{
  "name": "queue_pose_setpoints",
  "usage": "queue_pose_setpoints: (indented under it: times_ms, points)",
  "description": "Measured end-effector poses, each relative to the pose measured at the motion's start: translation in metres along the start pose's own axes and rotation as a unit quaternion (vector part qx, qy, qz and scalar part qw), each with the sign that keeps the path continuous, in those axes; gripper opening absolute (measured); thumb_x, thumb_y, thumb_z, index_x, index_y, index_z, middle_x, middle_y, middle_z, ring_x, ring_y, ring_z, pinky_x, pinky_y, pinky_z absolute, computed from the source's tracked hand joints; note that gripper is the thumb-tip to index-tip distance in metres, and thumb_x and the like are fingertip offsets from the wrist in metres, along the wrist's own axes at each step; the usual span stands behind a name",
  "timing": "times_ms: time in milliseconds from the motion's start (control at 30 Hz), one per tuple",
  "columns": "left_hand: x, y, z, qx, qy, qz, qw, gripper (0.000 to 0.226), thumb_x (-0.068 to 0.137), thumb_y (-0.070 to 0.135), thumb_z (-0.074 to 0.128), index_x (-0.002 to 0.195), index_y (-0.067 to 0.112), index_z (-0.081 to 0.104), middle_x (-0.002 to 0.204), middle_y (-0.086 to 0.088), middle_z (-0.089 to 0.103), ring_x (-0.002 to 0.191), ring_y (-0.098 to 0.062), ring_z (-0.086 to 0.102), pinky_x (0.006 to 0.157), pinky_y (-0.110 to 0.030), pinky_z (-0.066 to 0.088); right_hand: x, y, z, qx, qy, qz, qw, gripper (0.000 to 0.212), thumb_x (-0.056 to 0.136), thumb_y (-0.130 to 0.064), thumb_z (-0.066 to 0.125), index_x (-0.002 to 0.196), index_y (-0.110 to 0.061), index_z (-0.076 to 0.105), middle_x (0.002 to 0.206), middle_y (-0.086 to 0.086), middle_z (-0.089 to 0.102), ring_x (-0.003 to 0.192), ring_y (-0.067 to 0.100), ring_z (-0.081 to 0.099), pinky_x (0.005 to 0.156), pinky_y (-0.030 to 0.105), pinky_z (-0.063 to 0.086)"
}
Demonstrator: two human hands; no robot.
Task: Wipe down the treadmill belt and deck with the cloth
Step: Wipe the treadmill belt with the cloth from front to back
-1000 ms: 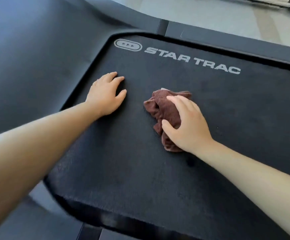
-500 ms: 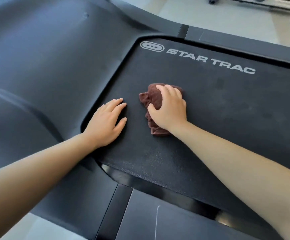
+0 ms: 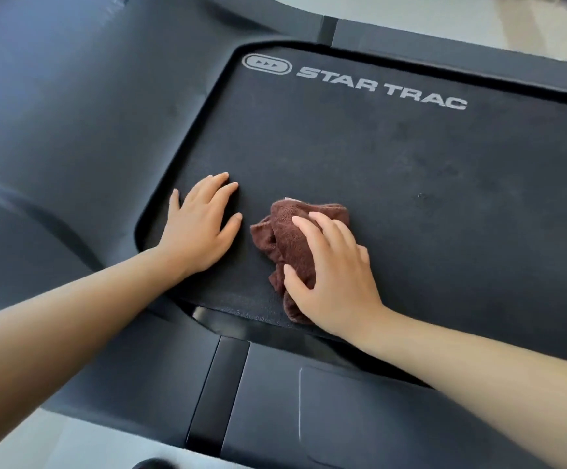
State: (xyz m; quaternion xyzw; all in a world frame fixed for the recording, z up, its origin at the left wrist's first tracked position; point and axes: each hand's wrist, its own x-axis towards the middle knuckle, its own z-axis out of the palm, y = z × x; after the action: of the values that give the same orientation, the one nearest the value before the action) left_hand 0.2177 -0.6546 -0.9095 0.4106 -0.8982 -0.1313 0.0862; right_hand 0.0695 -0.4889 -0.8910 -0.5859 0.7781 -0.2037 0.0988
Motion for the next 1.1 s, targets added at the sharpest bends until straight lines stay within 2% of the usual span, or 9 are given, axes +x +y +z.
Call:
queue_pose_setpoints:
  times_ms: [133, 333, 433, 533, 700, 833, 900, 1100]
  points:
    - [0.014, 0.03, 0.012, -0.023, -0.003, 0.043, 0.999, 0.049, 0.094, 0.033, 0.044, 0.14, 0.018, 0.037, 0.152, 0.002, 0.028, 0.142, -0.018, 0.019, 0.106, -0.067, 0.008, -0.021, 0.013, -0.011, -0.009, 0.024, 0.051, 0.998, 0.061, 0.085, -0.041, 0.055, 0.141, -0.023, 0.039, 0.146, -0.001, 0.037, 0.135, 0.019, 0.029, 0.1, 0.042, 0.035]
    - [0.037, 0.075, 0.028, -0.054, -0.009, 0.102, 0.993, 0.048, 0.095, 0.035, 0.041, 0.14, 0.019, 0.037, 0.152, 0.003, 0.029, 0.141, -0.017, 0.02, 0.107, -0.067, 0.007, -0.045, 0.06, -0.038, -0.049, 0.058, 0.136, 0.988, 0.06, 0.085, -0.041, 0.054, 0.14, -0.02, 0.039, 0.146, 0.001, 0.038, 0.134, 0.021, 0.027, 0.099, 0.044, 0.036]
    - [0.037, 0.085, 0.037, -0.033, -0.02, 0.123, 0.992, 0.049, 0.095, 0.038, 0.038, 0.141, 0.021, 0.036, 0.153, 0.004, 0.027, 0.143, -0.017, 0.017, 0.108, -0.065, 0.003, -0.029, 0.089, -0.052, -0.076, 0.074, 0.19, 0.976, 0.059, 0.088, -0.039, 0.054, 0.14, -0.017, 0.038, 0.149, 0.003, 0.033, 0.137, 0.024, 0.023, 0.101, 0.049, 0.034]
    - [0.035, 0.083, 0.039, -0.005, -0.021, 0.129, 0.991, 0.051, 0.094, 0.041, 0.035, 0.142, 0.023, 0.034, 0.153, 0.005, 0.025, 0.143, -0.017, 0.014, 0.11, -0.063, 0.003, -0.001, 0.103, -0.057, -0.057, 0.076, 0.225, 0.97, 0.06, 0.09, -0.039, 0.052, 0.143, -0.019, 0.033, 0.153, 0.0, 0.027, 0.14, 0.023, 0.02, 0.105, 0.053, 0.028]
    - [0.035, 0.086, 0.037, 0.006, -0.038, 0.131, 0.991, 0.054, 0.094, 0.041, 0.032, 0.144, 0.023, 0.031, 0.155, 0.004, 0.022, 0.144, -0.017, 0.011, 0.111, -0.061, 0.003, -0.007, 0.103, -0.059, -0.041, 0.028, 0.165, 0.985, 0.07, 0.086, -0.051, 0.053, 0.146, -0.028, 0.027, 0.156, -0.002, 0.021, 0.144, 0.02, 0.013, 0.112, 0.055, 0.022]
    - [0.034, 0.086, 0.035, 0.006, -0.045, 0.131, 0.99, 0.054, 0.094, 0.041, 0.034, 0.145, 0.022, 0.029, 0.156, 0.003, 0.02, 0.145, -0.018, 0.009, 0.113, -0.059, 0.004, -0.038, 0.094, -0.057, -0.027, -0.005, 0.13, 0.991, 0.093, 0.07, -0.073, 0.047, 0.148, -0.031, 0.019, 0.158, -0.003, 0.011, 0.146, 0.019, 0.005, 0.114, 0.051, 0.017]
    - [0.034, 0.086, 0.035, 0.008, -0.049, 0.129, 0.99, 0.055, 0.094, 0.041, 0.035, 0.145, 0.022, 0.029, 0.156, 0.003, 0.019, 0.145, -0.019, 0.008, 0.113, -0.058, 0.004, -0.039, 0.092, -0.051, -0.049, -0.023, 0.123, 0.991, 0.101, 0.065, -0.078, 0.047, 0.148, -0.031, 0.014, 0.159, -0.003, 0.006, 0.146, 0.02, 0.001, 0.114, 0.052, 0.015]
    - [0.041, 0.09, 0.036, -0.001, -0.042, 0.126, 0.991, 0.054, 0.094, 0.039, 0.038, 0.144, 0.021, 0.032, 0.155, 0.002, 0.022, 0.144, -0.018, 0.012, 0.114, -0.053, 0.005, -0.002, 0.104, -0.051, -0.081, -0.016, 0.083, 0.993, 0.081, 0.076, -0.062, 0.051, 0.145, -0.029, 0.024, 0.156, -0.001, 0.016, 0.144, 0.023, 0.009, 0.111, 0.057, 0.021]
